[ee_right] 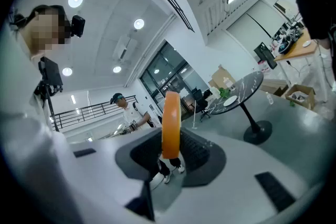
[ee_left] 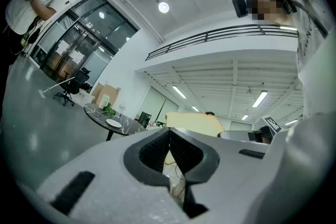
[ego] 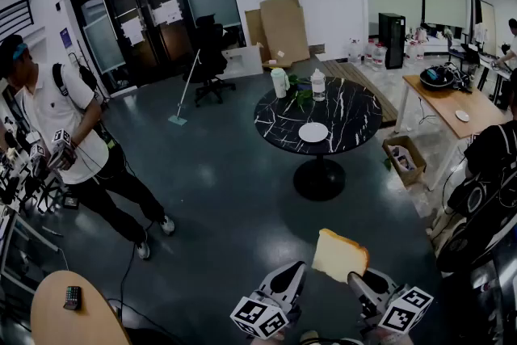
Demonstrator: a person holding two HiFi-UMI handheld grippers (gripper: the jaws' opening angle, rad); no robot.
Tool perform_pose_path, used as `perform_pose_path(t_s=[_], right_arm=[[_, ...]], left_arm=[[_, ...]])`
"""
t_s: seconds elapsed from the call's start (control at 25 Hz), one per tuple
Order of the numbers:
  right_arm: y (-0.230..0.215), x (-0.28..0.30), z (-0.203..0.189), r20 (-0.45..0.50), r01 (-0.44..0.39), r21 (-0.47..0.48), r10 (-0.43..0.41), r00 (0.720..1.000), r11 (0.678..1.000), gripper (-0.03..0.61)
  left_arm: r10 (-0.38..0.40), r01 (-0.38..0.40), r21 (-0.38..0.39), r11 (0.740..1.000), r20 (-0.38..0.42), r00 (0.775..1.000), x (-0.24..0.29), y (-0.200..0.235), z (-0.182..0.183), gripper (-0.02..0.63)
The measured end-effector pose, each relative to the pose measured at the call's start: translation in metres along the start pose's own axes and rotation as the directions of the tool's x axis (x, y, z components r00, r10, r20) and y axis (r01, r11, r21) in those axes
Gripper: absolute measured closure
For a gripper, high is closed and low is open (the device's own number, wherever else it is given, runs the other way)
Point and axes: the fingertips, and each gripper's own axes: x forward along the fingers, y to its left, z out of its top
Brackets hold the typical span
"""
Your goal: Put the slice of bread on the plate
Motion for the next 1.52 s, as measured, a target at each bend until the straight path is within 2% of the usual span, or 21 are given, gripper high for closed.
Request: perform_pose_path(t_s=[0.32, 0.6, 0.8, 1.12, 1.52], right_arm=[[-0.021, 0.010, -0.006, -0.026, 0.040, 0.040, -0.039, 0.999, 0.998, 0.489], [-0.031, 0.035, -0.005, -0.056, 0.006, 0.049, -0.003, 0.998, 0.999, 0.489], [-0.048, 0.063, 0.011, -0.076, -0.024, 0.042, 0.027, 0.997, 0.999, 0.489], [-0.092, 0.106, 0.059, -0.049, -0.041, 0.016, 0.042, 0.998, 0.999, 0.489], [-0.131, 0.132, 0.082, -0.054, -0.049, 0.030, 0.051, 0.997, 0.998, 0.489]], left_arm=[[0.027, -0.027, -0.046, 0.999, -0.022, 0.999, 0.002, 0.018, -0.013, 0.604], [0.083, -0.084, -0.055, 0.995, -0.009, 0.996, 0.008, 0.044, -0.008, 0.606], [0.116, -0.116, -0.056, 0.992, 0.006, 0.993, 0.032, 0.068, 0.005, 0.606], [0.084, -0.083, -0.026, 0.996, 0.046, 0.995, 0.107, 0.096, 0.031, 0.604], [0.095, -0.094, -0.042, 0.995, 0.021, 0.995, 0.152, 0.120, 0.023, 0.606]])
